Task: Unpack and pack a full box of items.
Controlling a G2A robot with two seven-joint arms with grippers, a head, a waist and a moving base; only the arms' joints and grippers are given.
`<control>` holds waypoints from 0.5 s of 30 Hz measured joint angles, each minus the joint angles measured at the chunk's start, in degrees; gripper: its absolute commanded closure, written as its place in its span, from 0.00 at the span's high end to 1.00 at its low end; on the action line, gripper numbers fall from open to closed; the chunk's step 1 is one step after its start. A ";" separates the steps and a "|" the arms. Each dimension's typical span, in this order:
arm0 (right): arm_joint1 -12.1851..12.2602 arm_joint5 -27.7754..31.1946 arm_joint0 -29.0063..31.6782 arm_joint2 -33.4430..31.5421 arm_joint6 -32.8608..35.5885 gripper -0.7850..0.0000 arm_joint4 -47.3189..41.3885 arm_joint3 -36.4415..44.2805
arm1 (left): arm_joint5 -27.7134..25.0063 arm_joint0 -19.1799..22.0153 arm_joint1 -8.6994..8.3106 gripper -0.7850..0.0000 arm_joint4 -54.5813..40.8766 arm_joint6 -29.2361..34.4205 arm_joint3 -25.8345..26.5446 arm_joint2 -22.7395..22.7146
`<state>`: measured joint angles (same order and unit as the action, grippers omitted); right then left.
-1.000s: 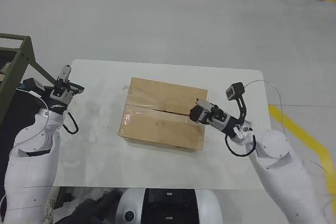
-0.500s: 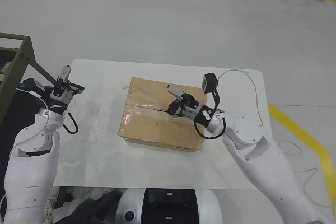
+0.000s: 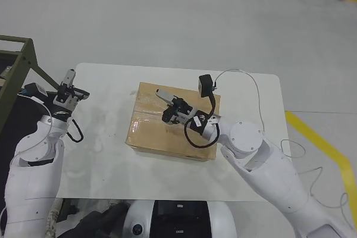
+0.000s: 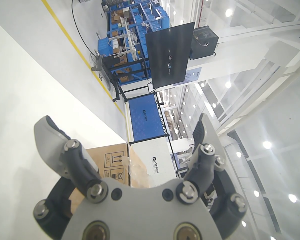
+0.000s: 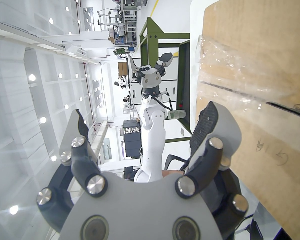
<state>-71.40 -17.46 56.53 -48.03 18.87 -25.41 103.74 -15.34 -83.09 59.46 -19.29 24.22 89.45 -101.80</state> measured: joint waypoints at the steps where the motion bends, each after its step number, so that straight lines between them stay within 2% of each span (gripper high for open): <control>1: 0.00 0.00 0.00 0.00 0.00 1.00 0.00 0.00 | 0.00 0.00 0.00 1.00 0.00 0.00 0.00 0.00; 11: -0.05 -0.07 0.03 0.19 -0.15 1.00 0.20 -0.09 | 0.00 0.00 0.00 1.00 0.00 0.00 0.00 0.00; 15: -1.59 -1.39 -3.01 3.39 -1.93 1.00 -0.01 -1.59 | 0.00 0.00 0.00 1.00 0.00 0.00 0.00 0.00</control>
<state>-72.98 -18.85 53.52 -44.64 16.94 -25.42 102.15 -15.34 -83.09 59.46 -19.29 24.22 89.45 -101.80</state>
